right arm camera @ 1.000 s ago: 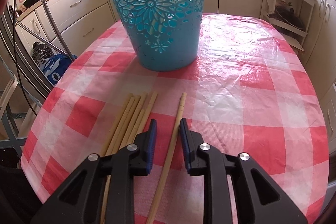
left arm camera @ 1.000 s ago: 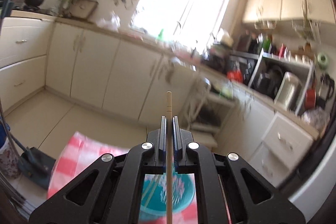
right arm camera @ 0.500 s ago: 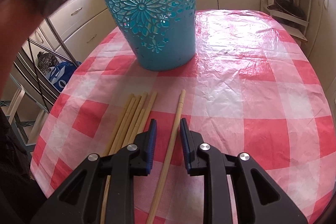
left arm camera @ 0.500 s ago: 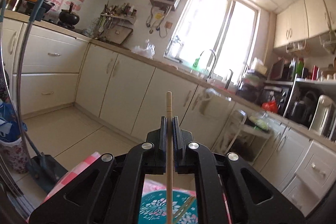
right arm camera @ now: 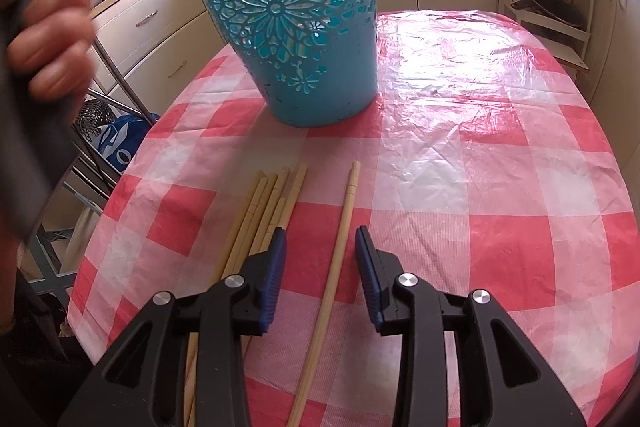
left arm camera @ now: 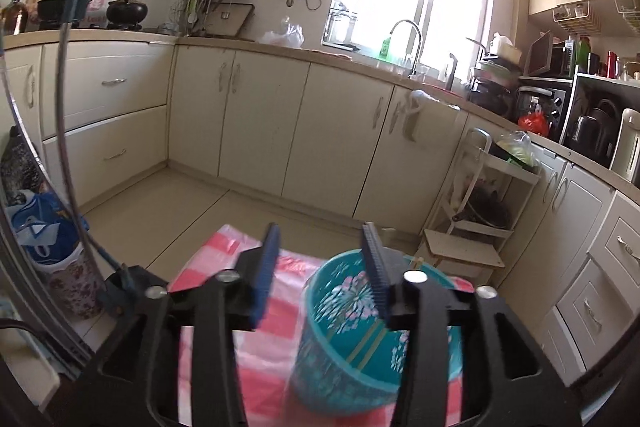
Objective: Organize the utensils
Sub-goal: 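Carry the chopstick with the left tool into the teal basket and open, then grasp a loose wooden chopstick beside the bundle with the right tool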
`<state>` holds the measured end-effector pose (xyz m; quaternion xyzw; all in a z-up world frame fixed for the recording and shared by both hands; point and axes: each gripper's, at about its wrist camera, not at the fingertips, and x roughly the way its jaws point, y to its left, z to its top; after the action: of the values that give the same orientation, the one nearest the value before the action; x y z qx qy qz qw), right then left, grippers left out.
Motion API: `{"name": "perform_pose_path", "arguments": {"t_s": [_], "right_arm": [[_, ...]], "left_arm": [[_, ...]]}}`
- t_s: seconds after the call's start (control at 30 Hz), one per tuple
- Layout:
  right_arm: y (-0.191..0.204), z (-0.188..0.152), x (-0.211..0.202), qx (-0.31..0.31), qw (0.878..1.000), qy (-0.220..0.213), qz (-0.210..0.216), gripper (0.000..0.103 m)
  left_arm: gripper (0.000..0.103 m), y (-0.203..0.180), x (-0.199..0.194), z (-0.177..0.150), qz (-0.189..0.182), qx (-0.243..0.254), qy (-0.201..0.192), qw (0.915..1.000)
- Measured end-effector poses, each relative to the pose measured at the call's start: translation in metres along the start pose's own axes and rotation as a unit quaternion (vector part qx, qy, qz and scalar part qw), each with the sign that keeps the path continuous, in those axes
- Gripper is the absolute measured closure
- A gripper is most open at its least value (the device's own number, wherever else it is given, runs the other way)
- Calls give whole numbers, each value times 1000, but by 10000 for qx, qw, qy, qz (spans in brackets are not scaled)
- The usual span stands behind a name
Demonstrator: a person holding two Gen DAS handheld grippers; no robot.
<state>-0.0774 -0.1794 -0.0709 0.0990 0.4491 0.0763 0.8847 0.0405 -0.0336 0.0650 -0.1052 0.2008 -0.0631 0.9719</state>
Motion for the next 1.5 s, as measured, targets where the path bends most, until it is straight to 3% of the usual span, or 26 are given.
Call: {"name": "perform_pose_path", "arguments": {"t_s": [0.13, 0.43, 0.97, 1.1, 1.27, 1.5], "right_arm": [[0, 0, 0, -31, 10000, 17, 2, 67], [2, 1, 1, -82, 9999, -12, -105, 67], [0, -2, -2, -193, 9996, 56, -179, 67], [2, -1, -2, -260, 9993, 62, -259, 72], [-4, -1, -2, -259, 9990, 75, -344, 88], [0, 2, 1, -365, 9979, 31, -528, 88]], "left_arm": [[42, 22, -27, -12, 129, -82, 101, 9998], [35, 52, -23, -8, 292, -169, 448, 9984], [33, 60, -21, -8, 298, -146, 644, 9974], [33, 59, -18, -9, 300, -109, 691, 9971], [33, 56, -17, -10, 258, -88, 722, 9970], [33, 53, -15, -13, 243, -66, 787, 9966]]}}
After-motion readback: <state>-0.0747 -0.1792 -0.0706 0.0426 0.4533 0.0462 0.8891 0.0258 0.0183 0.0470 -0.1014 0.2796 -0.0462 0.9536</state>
